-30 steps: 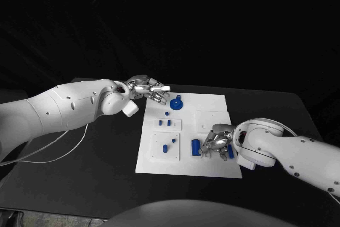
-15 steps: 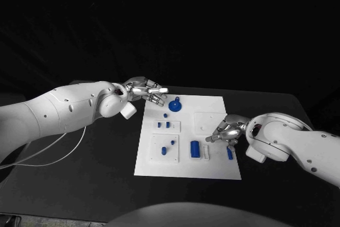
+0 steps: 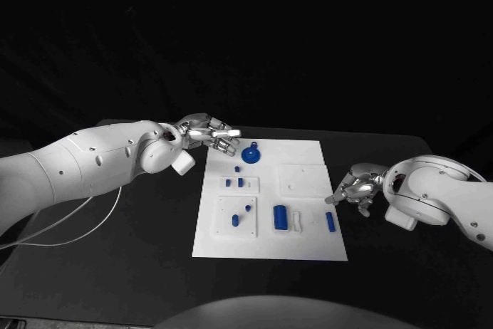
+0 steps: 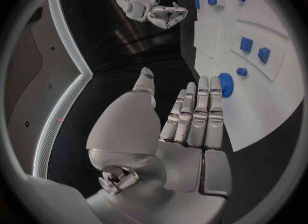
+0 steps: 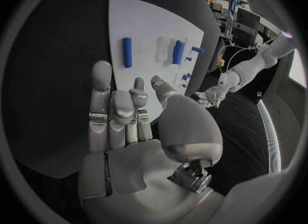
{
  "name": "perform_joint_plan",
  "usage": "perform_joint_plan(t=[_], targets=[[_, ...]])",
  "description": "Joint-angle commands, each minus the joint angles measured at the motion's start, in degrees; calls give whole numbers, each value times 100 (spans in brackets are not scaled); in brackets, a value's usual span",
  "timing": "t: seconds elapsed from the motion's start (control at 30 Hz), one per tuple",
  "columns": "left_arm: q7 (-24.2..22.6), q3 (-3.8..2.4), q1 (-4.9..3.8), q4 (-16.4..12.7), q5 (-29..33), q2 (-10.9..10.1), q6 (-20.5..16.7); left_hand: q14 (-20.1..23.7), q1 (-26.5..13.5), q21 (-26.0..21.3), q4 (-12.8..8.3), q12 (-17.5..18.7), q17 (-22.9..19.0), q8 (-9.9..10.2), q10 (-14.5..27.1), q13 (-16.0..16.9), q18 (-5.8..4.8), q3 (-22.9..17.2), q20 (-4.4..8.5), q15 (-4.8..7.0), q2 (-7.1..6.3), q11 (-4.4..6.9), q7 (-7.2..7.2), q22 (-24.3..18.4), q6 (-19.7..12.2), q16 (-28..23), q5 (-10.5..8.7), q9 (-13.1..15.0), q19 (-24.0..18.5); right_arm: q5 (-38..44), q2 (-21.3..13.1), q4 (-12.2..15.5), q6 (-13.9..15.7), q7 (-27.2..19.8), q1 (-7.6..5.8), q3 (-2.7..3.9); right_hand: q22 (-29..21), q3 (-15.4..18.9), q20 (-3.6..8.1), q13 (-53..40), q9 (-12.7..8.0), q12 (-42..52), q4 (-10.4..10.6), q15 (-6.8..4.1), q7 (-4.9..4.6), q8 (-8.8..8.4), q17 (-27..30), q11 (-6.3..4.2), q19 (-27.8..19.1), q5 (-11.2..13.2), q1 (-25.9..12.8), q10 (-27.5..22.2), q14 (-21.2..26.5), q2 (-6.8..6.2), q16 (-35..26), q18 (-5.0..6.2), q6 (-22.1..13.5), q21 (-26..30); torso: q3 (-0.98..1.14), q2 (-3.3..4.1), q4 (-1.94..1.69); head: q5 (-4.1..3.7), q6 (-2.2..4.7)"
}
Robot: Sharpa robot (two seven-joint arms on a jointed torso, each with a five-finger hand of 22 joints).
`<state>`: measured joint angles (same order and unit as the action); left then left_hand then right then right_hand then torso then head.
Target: Assemble the parts on the task board
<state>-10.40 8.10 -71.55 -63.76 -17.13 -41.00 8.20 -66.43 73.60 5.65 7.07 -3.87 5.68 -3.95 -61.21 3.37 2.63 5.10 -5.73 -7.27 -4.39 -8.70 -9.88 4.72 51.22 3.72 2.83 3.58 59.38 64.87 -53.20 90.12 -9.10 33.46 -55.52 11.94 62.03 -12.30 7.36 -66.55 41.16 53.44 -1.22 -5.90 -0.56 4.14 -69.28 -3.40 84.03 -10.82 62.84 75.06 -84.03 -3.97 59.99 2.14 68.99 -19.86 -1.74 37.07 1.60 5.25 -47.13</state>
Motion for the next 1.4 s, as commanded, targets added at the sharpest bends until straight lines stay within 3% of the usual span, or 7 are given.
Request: perform_joint_plan(t=[0.03,0.1,0.23,0.5,0.93,1.17,1.4], targets=[[-148,-5,3,-25,12,0,-3,9,-8,-19,-61,13,14,15,-16,7,17,17,-37,19,93,23,1,-6,29,-12,-5,3,11,505,-12,2,-657,263,18,-1,35,-97,-5,-36,352,30,131,-14,56,-26,-27,-27,203,77,-16,19,-29,-123,43,54,-9,-52,4,-1,-2,-45,8],[-171,-5,4,-29,12,-1,-34,21,-13,-19,-92,-15,12,14,-127,17,14,35,-36,22,113,51,8,-6,39,-13,-5,4,10,576,-7,-22,-708,360,39,-15,47,-349,-6,-43,558,29,283,-12,50,-32,-29,-9,200,323,-22,18,-18,-275,40,48,-12,-57,0,-1,-4,-54,6],[-208,-5,4,-38,13,-7,-65,21,-13,-19,-92,-15,12,14,-127,17,14,35,-36,22,113,51,8,-6,39,-13,-5,4,10,624,36,-95,-633,468,91,-43,55,-666,-13,-28,643,-11,467,2,18,-50,-26,11,195,516,-96,-6,-13,-487,33,57,-97,-41,1,1,-14,-64,-2],[-237,-5,4,-45,14,-13,-66,38,-58,-22,-189,14,11,17,-93,14,8,92,-36,17,161,38,4,-8,34,-11,-4,3,3,704,192,-230,-494,548,167,-97,59,-851,-53,6,205,-66,641,40,-71,-49,-21,67,196,782,-219,-55,-13,-660,21,101,-233,5,2,9,-27,-70,-22],[-234,-6,5,-53,18,-31,-46,41,-61,-19,-190,12,11,25,-65,15,15,81,-39,13,156,30,-6,-7,-70,-11,-5,-2,8,786,339,-278,-464,519,212,-240,59,-884,-54,34,126,-107,534,41,-65,-46,-18,64,194,788,-167,-78,-9,-667,4,96,-204,38,-1,1,-17,-66,-50],[-223,-7,5,-50,18,-33,-29,43,-66,-19,-189,13,11,22,-62,14,16,82,-40,13,156,30,-6,-8,-66,-11,-4,-1,9,867,387,-263,-694,538,219,-364,74,-889,-60,50,49,-117,12,46,-44,-49,-15,54,189,710,54,-95,-13,-512,-4,79,-160,53,-2,2,-10,-61,-63],[-208,-7,5,-47,18,-28,-19,42,-73,-19,-184,13,11,22,-61,14,17,82,-41,13,157,29,-8,-8,-79,-11,-4,-2,8,986,446,-289,-623,536,222,-449,94,-938,-45,50,-16,-108,-336,30,-16,-51,-21,33,193,346,172,-99,-13,-320,-1,63,-126,54,2,0,-9,-73,-73]])
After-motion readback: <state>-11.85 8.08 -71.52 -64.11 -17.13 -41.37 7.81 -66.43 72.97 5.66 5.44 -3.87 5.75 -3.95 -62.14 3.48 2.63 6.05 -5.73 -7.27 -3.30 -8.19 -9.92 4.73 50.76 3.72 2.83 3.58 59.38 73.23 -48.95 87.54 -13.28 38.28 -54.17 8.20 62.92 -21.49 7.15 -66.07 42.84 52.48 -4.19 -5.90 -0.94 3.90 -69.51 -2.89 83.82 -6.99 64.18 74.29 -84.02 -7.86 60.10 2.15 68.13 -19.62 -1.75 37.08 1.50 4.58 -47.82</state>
